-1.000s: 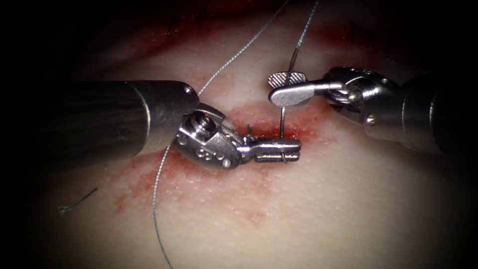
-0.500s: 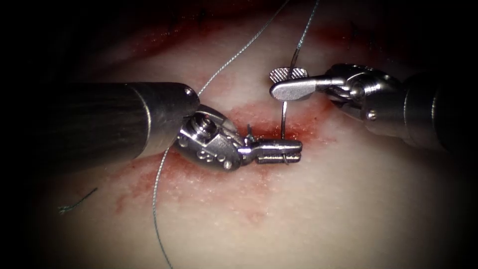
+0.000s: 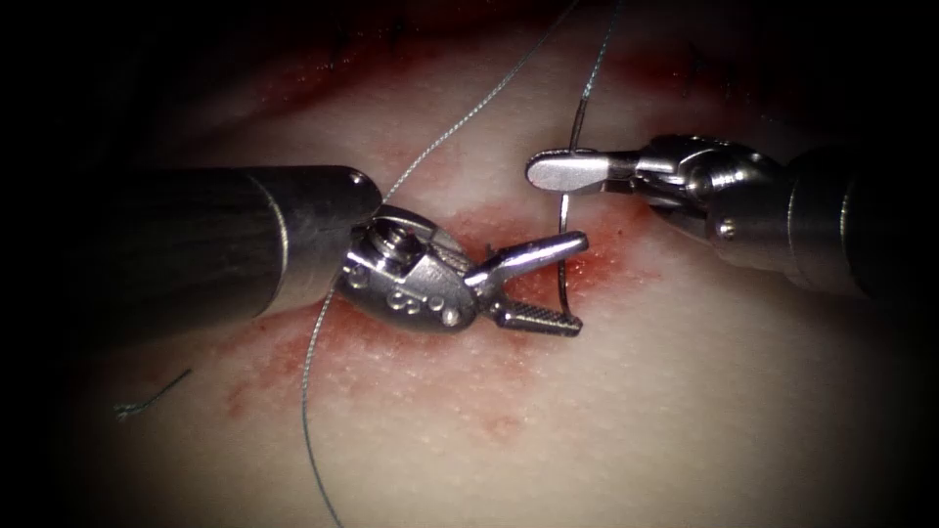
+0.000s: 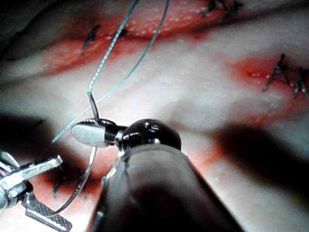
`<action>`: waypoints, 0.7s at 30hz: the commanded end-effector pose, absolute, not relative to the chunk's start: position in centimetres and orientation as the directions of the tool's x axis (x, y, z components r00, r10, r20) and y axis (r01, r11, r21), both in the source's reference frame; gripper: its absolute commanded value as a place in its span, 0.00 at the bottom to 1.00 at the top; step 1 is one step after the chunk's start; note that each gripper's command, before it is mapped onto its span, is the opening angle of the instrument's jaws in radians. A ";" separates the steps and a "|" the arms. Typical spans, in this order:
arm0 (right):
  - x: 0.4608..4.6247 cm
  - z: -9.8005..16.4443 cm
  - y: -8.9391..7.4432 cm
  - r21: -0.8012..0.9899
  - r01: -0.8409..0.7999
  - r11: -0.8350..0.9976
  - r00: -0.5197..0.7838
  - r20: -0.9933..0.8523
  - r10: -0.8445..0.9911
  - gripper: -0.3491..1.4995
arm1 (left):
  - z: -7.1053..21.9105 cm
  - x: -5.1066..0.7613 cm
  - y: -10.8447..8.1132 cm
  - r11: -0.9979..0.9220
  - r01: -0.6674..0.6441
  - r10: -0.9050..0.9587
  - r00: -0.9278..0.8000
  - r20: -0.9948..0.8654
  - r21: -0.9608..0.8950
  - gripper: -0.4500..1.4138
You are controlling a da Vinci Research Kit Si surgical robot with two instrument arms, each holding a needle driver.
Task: Wound Closure
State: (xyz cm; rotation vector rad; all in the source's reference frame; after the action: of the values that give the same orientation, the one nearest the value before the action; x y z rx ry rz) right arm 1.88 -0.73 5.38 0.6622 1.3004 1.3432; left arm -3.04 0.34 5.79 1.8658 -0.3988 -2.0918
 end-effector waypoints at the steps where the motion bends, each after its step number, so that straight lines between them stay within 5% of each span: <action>1: 1.91 5.5 -0.7 0.925 -0.295 0.238 -0.240 -0.313 0.919 0.00 | 5.9 -3.10 0.3 -0.921 0.037 -0.389 -0.097 -0.916 0.387 0.91; 3: 1.87 5.5 -0.7 0.916 -0.270 0.296 -0.245 -0.363 0.899 0.00 | 5.9 -3.09 0.3 -0.934 0.031 -0.357 -0.098 -0.929 0.356 0.94; 8: 1.79 5.7 -0.6 0.858 -0.240 0.454 -0.238 -0.505 0.830 0.00 | 6.0 -2.96 0.3 -0.952 0.028 -0.307 -0.115 -0.945 0.305 0.79; 10: 1.77 5.8 -0.6 0.831 -0.237 0.503 -0.229 -0.551 0.802 0.00 | 6.0 -2.91 0.2 -0.953 0.014 -0.302 -0.146 -0.942 0.304 0.58; 12: 1.77 5.9 -0.6 0.766 -0.248 0.593 -0.209 -0.640 0.740 0.00 | 6.0 -2.87 0.2 -0.966 -0.011 -0.253 -0.183 -0.950 0.260 0.23; 15: 1.78 6.0 -0.7 0.612 -0.260 0.747 -0.156 -0.790 0.593 0.00 | 6.2 -2.89 0.1 -0.981 0.009 -0.189 -0.234 -0.954 0.192 0.02; 21: 1.83 6.1 -0.8 0.439 -0.276 0.855 -0.108 -0.898 0.426 0.00 | 6.8 -2.99 0.0 -0.996 0.008 -0.086 -0.405 -0.910 0.091 0.00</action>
State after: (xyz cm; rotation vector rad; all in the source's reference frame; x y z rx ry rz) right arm 1.77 -0.76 6.02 0.1056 1.5707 0.5783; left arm -2.94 0.03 6.82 1.6506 -0.0935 -2.6298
